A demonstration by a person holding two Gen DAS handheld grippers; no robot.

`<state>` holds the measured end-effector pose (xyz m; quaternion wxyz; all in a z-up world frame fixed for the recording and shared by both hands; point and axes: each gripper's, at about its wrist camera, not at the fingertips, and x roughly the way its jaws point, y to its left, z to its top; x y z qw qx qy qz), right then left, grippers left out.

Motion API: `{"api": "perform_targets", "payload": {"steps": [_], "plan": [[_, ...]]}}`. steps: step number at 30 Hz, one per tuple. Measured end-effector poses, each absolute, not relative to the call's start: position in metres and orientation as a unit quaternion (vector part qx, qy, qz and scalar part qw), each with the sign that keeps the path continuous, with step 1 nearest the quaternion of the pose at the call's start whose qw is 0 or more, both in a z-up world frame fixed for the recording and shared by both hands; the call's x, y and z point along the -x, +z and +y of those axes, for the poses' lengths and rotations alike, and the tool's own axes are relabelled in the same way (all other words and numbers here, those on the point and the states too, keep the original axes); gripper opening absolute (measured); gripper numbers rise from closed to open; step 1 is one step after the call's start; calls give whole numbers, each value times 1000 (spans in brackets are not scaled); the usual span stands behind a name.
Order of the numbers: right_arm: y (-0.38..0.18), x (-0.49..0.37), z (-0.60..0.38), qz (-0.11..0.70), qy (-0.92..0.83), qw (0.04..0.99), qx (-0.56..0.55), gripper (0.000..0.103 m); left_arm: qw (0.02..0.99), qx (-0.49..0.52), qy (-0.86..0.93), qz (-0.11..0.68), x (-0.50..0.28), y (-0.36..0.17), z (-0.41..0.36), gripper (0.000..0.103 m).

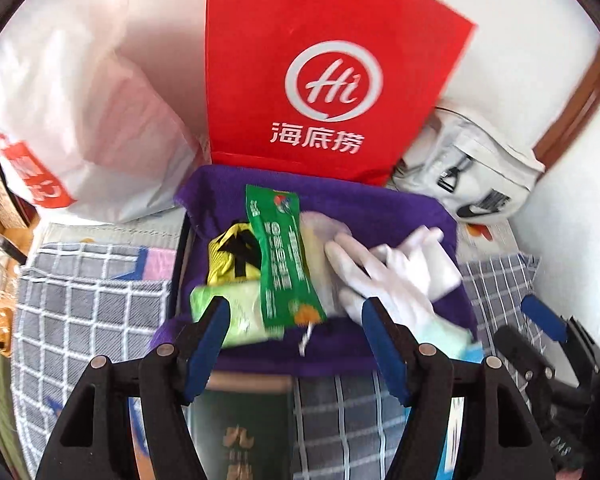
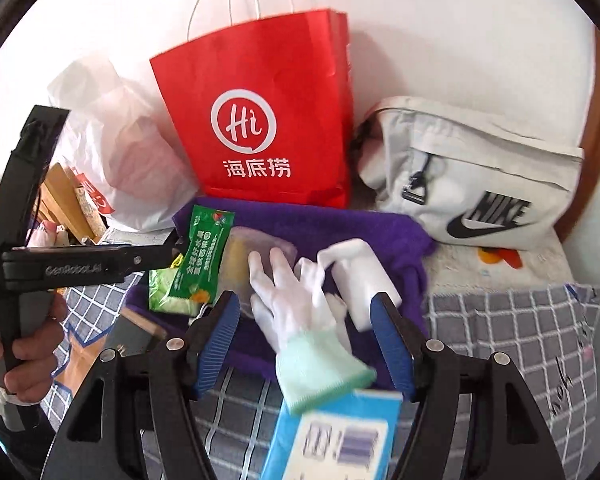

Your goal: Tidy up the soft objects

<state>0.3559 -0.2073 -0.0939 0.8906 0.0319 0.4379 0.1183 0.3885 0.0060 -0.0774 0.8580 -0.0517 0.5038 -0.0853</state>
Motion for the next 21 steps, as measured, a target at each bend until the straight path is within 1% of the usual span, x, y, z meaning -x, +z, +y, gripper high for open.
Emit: {"api": "perform_targets", "payload": {"steps": [1,5,6,10,13,14,15,17,21], "plan": [[-91,-349,-210,437,117,891,-34,69,859,51,-86,502,-380,-73,6,67],[-77,-315,-214,428,116,895,-41,83,862,57,-86,495,-343,-60,8,68],[-74,-308,-214,426,115,896,-38,84,864,56,-86,493,-333,-57,8,69],[-76,-280,-217,427,115,896,-34,84,865,58,-83,492,-302,-58,14,70],[-87,-272,-218,428,112,896,-29,84,863,70,-78,495,-294,-64,19,70],[-92,-273,-217,431,110,895,-23,82,862,75,-78,496,-293,-67,22,70],[-97,-275,-215,432,108,895,-15,78,861,77,-78,496,-294,-70,24,70],[-104,-281,-212,431,111,896,-10,75,861,79,-75,497,-298,-76,27,70],[-122,-303,-207,439,115,891,3,75,860,83,-66,499,-312,-85,32,70]]}}
